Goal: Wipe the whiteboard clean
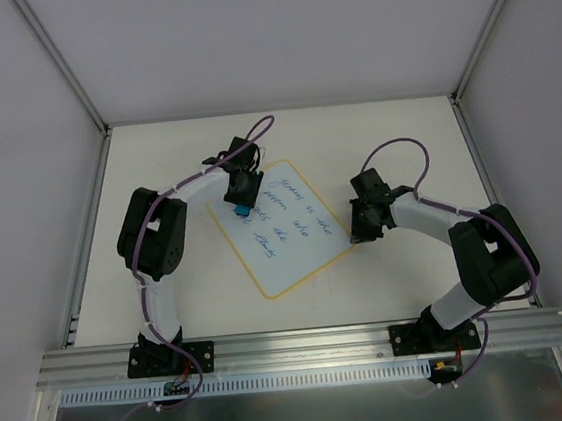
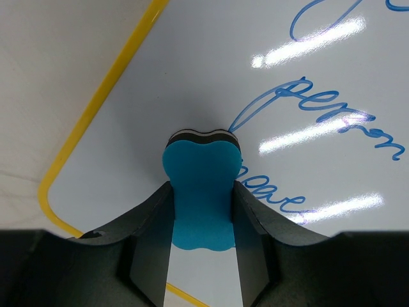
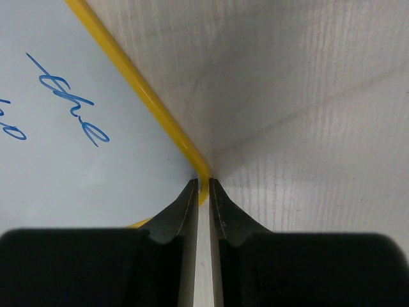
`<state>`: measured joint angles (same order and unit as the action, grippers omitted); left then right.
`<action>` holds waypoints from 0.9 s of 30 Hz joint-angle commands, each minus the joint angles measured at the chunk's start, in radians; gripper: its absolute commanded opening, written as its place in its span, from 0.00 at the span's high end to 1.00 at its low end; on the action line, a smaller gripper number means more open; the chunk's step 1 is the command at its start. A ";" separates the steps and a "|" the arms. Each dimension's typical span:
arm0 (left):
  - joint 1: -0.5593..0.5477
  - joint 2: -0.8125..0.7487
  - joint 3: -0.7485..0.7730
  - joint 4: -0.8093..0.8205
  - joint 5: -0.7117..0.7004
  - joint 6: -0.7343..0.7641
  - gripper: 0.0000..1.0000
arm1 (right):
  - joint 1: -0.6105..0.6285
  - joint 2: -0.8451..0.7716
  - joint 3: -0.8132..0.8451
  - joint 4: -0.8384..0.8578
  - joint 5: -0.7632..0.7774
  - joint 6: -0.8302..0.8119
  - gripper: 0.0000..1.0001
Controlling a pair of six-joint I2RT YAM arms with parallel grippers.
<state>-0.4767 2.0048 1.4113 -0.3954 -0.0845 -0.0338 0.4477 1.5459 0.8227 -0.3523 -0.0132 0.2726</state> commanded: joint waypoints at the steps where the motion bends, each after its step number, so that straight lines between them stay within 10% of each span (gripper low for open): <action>1: 0.001 -0.001 0.000 -0.011 0.003 0.002 0.62 | 0.008 0.023 -0.014 0.007 0.048 0.010 0.92; 8: 0.001 -0.032 0.008 -0.013 -0.003 0.005 0.47 | 0.008 0.026 -0.013 0.007 0.042 0.005 0.88; 27: 0.003 -0.049 0.021 -0.017 -0.021 0.014 0.53 | 0.009 0.023 -0.022 0.010 0.035 -0.006 0.88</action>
<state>-0.4767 2.0045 1.4113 -0.3962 -0.0875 -0.0338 0.4496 1.5459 0.8215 -0.3408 -0.0113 0.2722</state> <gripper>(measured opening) 0.461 0.123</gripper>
